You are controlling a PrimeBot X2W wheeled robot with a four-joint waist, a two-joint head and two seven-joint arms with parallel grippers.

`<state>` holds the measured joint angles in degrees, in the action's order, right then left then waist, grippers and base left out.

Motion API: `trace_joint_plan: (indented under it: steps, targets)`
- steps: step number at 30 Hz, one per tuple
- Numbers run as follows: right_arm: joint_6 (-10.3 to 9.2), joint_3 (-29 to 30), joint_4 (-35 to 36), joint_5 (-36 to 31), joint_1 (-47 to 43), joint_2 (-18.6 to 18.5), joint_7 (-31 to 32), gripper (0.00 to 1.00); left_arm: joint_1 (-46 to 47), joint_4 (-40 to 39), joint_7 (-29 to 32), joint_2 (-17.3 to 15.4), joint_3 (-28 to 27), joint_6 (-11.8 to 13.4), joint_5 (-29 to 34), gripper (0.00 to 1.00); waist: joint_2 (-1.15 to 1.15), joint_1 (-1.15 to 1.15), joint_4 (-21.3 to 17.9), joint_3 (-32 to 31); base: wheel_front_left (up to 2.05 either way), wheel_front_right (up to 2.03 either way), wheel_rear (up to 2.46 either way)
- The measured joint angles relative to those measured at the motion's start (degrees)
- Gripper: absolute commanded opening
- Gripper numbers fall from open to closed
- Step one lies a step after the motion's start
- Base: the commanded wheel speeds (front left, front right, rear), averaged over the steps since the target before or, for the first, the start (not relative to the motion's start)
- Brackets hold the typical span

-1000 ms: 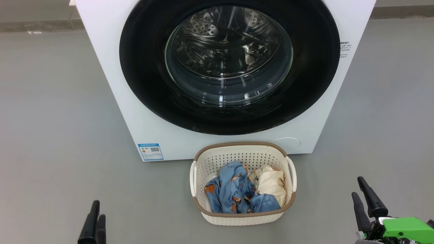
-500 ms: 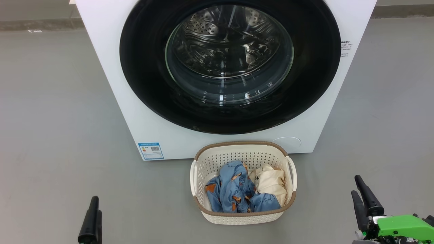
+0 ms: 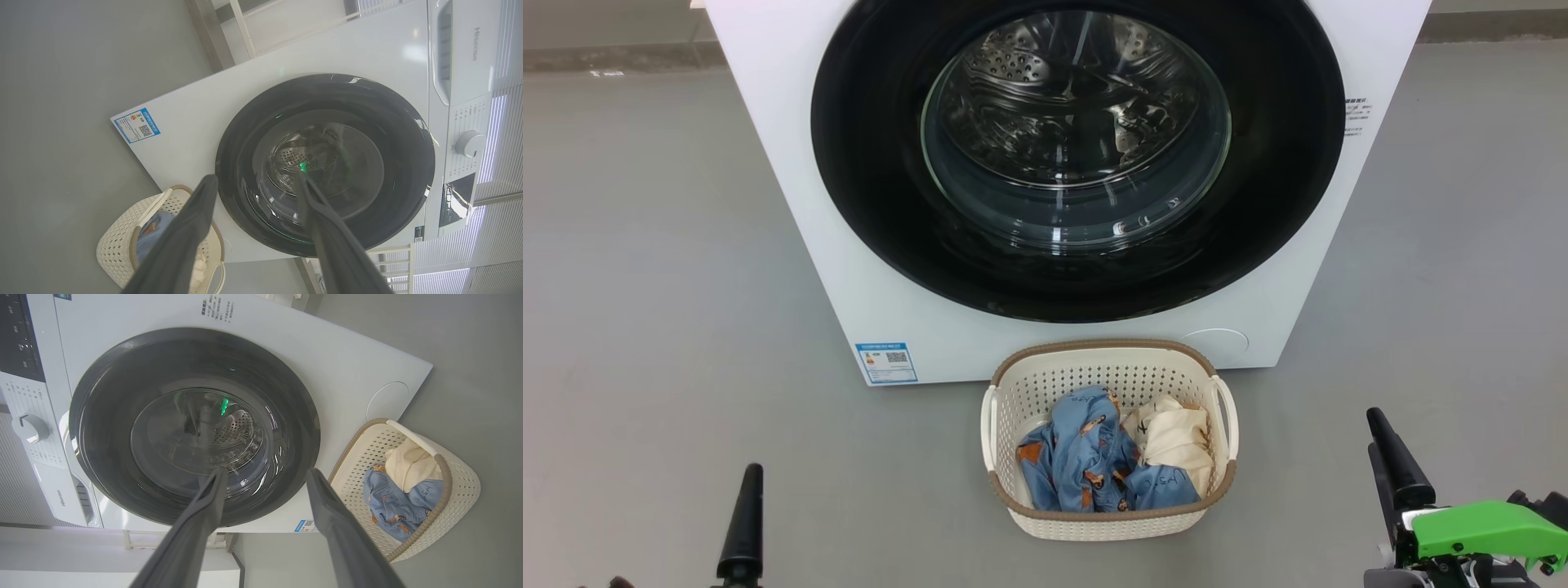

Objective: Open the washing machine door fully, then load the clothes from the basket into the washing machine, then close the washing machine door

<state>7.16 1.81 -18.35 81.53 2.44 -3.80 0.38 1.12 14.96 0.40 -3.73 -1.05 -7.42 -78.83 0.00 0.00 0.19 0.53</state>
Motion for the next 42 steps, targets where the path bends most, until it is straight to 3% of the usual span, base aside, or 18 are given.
trace_joint_plan:
  steps: [16,31,42]
  targets:
    - [0.0,-2.92,-0.36,-7.89,1.68,-1.6,-2.47,1.0,0.12,-0.81,-2.53,-1.09,1.82,0.0,8.39,1.0,0.0,0.0,0.08,-0.08,0.0,0.0,0.0]
    - [0.0,-6.3,-1.47,-19.19,3.07,-3.61,-4.8,1.0,0.99,-0.59,-4.93,-2.38,3.04,-0.01,20.97,1.0,0.0,0.0,0.17,-0.22,0.0,0.0,0.0]
    - [0.0,-8.31,-2.4,-26.93,3.31,-4.87,-6.6,1.0,1.09,-0.1,-6.72,-2.94,4.05,-0.01,26.25,1.0,0.0,0.0,0.03,-0.34,0.0,0.0,0.0]
